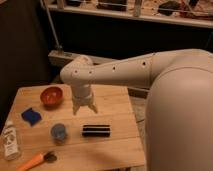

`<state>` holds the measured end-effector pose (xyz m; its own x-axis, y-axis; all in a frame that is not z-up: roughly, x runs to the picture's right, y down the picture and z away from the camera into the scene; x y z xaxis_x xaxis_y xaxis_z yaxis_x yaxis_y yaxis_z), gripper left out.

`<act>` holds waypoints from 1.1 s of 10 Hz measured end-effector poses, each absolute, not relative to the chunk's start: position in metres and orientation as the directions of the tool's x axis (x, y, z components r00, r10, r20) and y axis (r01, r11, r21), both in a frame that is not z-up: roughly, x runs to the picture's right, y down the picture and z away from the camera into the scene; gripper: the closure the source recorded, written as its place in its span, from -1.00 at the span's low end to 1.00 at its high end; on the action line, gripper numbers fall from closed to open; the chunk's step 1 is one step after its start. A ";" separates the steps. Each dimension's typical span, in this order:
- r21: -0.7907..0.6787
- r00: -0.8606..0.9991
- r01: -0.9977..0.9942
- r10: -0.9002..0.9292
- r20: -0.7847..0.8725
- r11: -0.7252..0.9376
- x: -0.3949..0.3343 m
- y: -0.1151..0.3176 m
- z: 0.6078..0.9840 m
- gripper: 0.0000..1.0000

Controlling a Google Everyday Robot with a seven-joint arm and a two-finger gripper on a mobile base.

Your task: Place the pepper on the white sponge

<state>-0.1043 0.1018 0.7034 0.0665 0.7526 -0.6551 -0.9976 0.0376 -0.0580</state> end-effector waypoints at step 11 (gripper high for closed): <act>-0.521 0.855 -0.503 0.485 -0.184 0.690 -0.200 0.131 0.642 -0.30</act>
